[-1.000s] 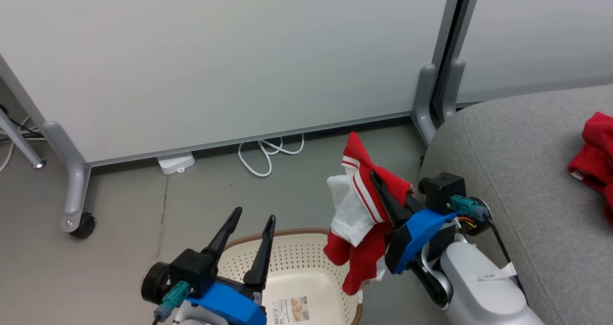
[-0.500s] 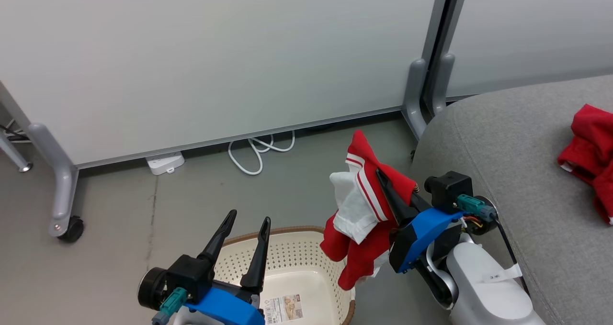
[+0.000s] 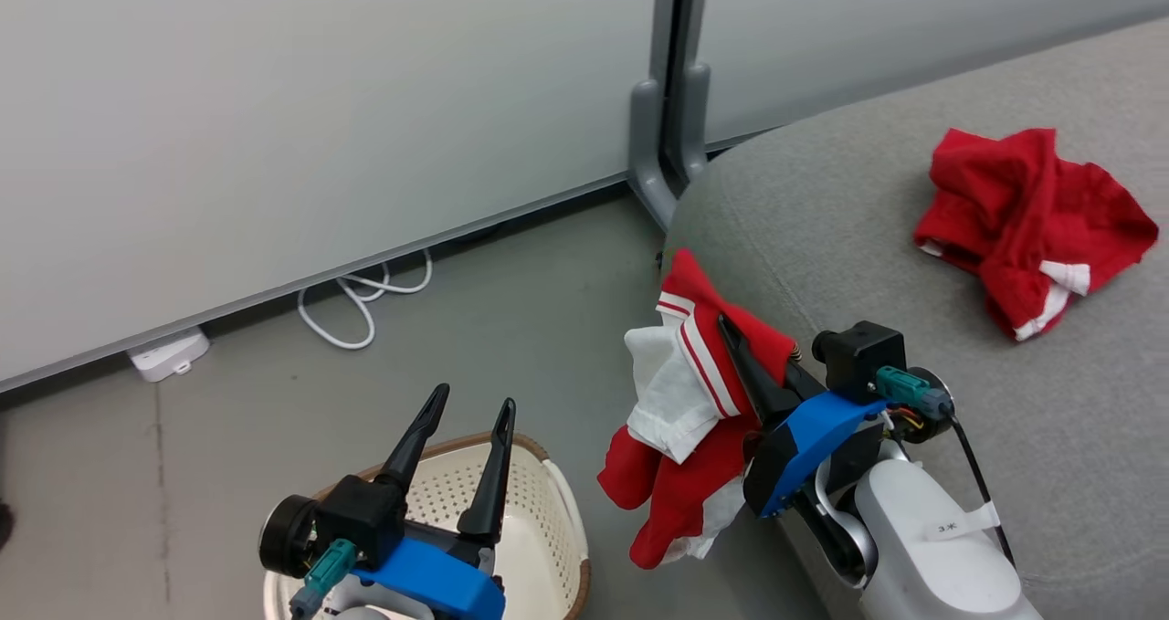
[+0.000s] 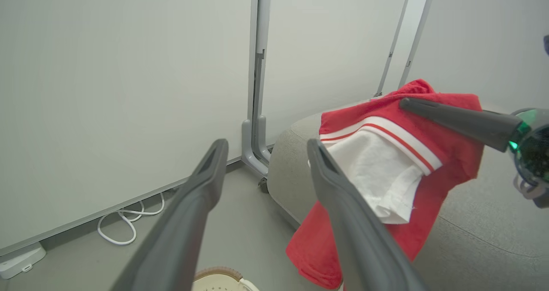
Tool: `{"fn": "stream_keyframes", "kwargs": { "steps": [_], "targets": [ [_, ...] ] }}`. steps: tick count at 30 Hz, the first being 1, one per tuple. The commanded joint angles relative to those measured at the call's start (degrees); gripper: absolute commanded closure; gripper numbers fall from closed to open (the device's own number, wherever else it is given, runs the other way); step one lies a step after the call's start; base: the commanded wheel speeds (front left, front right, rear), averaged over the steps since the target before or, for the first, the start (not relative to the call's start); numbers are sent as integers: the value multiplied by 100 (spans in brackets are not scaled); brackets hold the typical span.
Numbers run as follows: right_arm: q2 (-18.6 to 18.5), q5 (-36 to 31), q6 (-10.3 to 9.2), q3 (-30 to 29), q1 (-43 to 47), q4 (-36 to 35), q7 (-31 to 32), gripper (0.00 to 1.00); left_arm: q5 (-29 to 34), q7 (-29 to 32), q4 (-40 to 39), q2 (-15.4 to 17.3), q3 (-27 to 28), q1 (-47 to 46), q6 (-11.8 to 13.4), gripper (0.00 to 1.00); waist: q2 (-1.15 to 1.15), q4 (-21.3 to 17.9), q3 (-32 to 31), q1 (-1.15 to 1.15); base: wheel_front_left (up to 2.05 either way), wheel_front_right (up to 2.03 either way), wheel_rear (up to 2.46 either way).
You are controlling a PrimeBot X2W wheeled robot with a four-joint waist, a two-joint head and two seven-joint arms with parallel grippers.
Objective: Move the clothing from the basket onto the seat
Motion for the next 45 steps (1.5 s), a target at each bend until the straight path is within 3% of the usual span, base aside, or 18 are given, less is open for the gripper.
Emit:
{"fn": "stream_keyframes", "kwargs": {
  "steps": [1,15,30,38,45],
  "targets": [
    [15,-33,3,4,19,-48,-8,100,30,-28,-11,1,26,-81,-39,0,0,-325,93,0,0,0,0],
    [44,-3,3,-97,149,-129,-54,100,-13,-29,11,100,-88,-140,-29,0,0,-1388,251,0,0,0,0],
    [54,63,3,-234,117,-161,-17,100,16,-29,12,194,-135,-217,-30,0,0,-1547,443,0,0,0,0],
    [-553,-29,3,-917,-978,-347,425,100,74,-28,-49,364,-364,-570,-30,0,0,-1295,1057,0,0,0,0],
    [-1317,-75,2,-2118,-2174,-563,761,100,81,-28,-190,728,-631,-1124,-29,0,0,-958,1921,0,0,0,0]
  ]
}}
